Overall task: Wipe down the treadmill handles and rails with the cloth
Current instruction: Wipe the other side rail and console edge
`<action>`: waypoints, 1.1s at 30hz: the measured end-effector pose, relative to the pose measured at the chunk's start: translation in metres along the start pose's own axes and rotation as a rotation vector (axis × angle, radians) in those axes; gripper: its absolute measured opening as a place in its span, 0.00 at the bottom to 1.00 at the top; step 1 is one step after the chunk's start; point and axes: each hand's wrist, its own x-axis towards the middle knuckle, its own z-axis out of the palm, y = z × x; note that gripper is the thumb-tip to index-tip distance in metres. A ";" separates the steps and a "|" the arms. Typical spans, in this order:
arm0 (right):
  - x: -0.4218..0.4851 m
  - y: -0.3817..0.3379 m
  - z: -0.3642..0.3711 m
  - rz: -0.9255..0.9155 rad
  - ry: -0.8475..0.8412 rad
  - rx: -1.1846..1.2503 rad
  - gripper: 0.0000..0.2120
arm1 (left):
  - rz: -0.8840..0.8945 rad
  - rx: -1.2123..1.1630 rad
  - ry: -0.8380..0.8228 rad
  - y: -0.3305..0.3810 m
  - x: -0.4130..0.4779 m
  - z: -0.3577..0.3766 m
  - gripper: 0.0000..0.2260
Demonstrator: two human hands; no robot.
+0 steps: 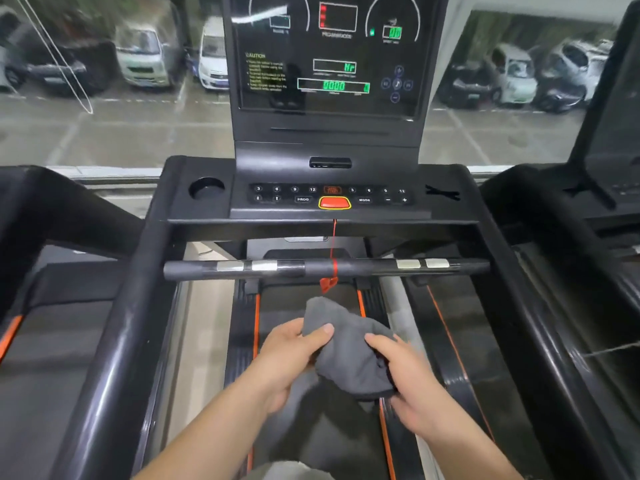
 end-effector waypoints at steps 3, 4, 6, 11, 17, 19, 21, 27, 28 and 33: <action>0.007 0.009 0.013 0.047 -0.008 -0.064 0.11 | 0.049 0.005 0.040 0.003 -0.001 -0.017 0.08; 0.009 0.011 0.017 0.059 -0.021 -0.080 0.11 | 0.061 0.009 0.055 0.005 -0.003 -0.021 0.07; 0.014 0.011 0.026 0.083 -0.057 -0.113 0.10 | 0.088 0.023 0.116 0.006 -0.006 -0.027 0.06; 0.031 0.007 0.037 0.102 -0.185 -0.546 0.13 | 0.167 0.203 0.247 0.013 -0.012 -0.039 0.03; 0.046 -0.035 0.045 -0.426 -0.528 -1.116 0.50 | 0.224 0.569 0.109 0.028 -0.028 -0.040 0.09; 0.054 -0.047 0.047 -0.551 -0.676 -1.202 0.43 | 0.271 0.587 0.097 0.034 -0.032 -0.036 0.04; 0.060 -0.055 0.045 -0.563 -0.688 -1.243 0.25 | 0.352 0.531 0.126 0.040 -0.037 -0.033 0.06; 0.052 -0.061 0.059 -0.201 -0.529 -0.585 0.15 | 0.275 0.048 0.090 0.022 -0.036 -0.031 0.20; 0.050 -0.060 0.064 -0.146 -0.513 -0.559 0.15 | 0.216 0.012 0.070 0.013 -0.031 -0.027 0.25; 0.048 -0.046 0.085 -0.092 -0.458 -0.848 0.14 | 0.090 -0.226 0.335 -0.013 0.004 -0.015 0.26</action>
